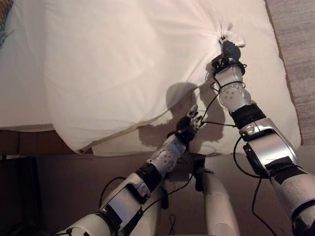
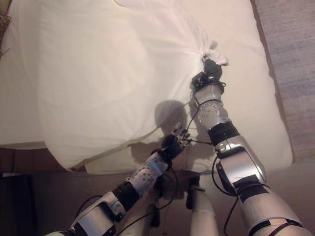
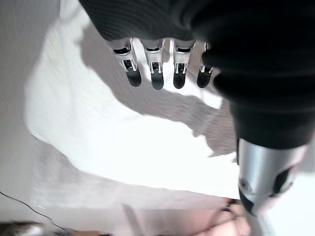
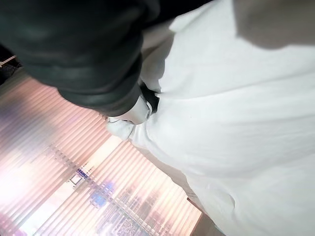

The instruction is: Make the bed

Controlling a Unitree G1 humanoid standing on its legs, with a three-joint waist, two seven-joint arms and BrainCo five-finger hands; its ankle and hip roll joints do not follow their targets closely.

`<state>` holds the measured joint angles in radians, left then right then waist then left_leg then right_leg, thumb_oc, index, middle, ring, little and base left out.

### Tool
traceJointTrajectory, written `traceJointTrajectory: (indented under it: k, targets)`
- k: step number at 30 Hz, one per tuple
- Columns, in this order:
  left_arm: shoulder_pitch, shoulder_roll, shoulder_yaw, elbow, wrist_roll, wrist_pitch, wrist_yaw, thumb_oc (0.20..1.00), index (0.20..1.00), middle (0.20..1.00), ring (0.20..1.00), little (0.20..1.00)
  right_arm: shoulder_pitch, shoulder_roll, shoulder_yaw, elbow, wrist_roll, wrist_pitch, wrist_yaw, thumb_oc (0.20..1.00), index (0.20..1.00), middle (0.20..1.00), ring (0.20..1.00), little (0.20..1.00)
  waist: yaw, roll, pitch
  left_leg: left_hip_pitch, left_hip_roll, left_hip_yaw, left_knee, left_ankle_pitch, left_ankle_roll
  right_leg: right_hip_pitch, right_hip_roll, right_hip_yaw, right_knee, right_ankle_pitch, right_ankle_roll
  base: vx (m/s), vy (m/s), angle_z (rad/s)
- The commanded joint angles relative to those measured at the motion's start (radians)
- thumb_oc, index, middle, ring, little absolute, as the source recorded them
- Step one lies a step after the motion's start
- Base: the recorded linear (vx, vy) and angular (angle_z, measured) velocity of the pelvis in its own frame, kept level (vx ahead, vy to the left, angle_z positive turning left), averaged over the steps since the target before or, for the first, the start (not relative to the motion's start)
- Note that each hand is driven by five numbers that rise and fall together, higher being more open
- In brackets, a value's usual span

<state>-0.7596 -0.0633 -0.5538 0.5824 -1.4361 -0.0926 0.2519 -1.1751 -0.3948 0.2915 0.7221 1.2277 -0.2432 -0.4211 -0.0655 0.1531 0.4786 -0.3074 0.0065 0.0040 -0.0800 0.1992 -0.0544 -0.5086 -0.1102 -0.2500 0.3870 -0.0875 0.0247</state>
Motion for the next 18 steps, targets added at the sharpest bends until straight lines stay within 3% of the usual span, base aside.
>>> traceJointTrajectory:
  k: [1, 7, 12, 18]
  targets:
    - [-0.115, -0.050, 0.111, 0.133, -0.005, -0.072, 0.047, 1.000, 1.000, 1.000, 1.000, 1.000, 0.035, 0.023, -0.037, -0.165, -0.050, -0.121, 0.004, 0.200, 0.200, 0.200, 0.200, 0.200, -0.019, -0.085, -0.046, 0.123, -0.081, 0.045, -0.007, -0.144, -0.009, 0.126, 0.044, 0.088, -0.231, 0.107, 0.063, -0.01, -0.035, 0.01]
    - [-0.197, -0.009, 0.256, 0.132, 0.053, -0.178, 0.122, 1.000, 1.000, 1.000, 1.000, 1.000, 0.197, 0.079, -0.085, -0.266, -0.091, -0.165, -0.012, 0.200, 0.200, 0.200, 0.200, 0.200, -0.021, -0.112, -0.060, 0.129, -0.071, 0.048, -0.007, -0.146, -0.016, 0.138, 0.052, 0.081, -0.244, 0.114, 0.065, -0.02, -0.045, -0.02]
    - [-0.210, 0.026, 0.351, 0.137, 0.078, -0.227, 0.148, 1.000, 1.000, 1.000, 1.000, 1.000, 0.320, 0.105, -0.127, -0.332, -0.111, -0.201, -0.013, 0.200, 0.200, 0.200, 0.200, 0.200, -0.027, -0.134, -0.073, 0.137, -0.062, 0.055, -0.007, -0.151, -0.025, 0.148, 0.054, 0.072, -0.247, 0.111, 0.066, -0.01, -0.040, 0.01]
    - [-0.189, 0.059, 0.440, 0.134, 0.055, -0.285, 0.168, 1.000, 1.000, 1.000, 1.000, 1.000, 0.427, 0.121, -0.169, -0.362, -0.105, -0.218, -0.007, 0.200, 0.200, 0.200, 0.200, 0.200, -0.029, -0.138, -0.091, 0.157, -0.052, 0.058, -0.007, -0.160, -0.028, 0.150, 0.056, 0.070, -0.222, 0.096, 0.066, 0.00, -0.004, 0.01]
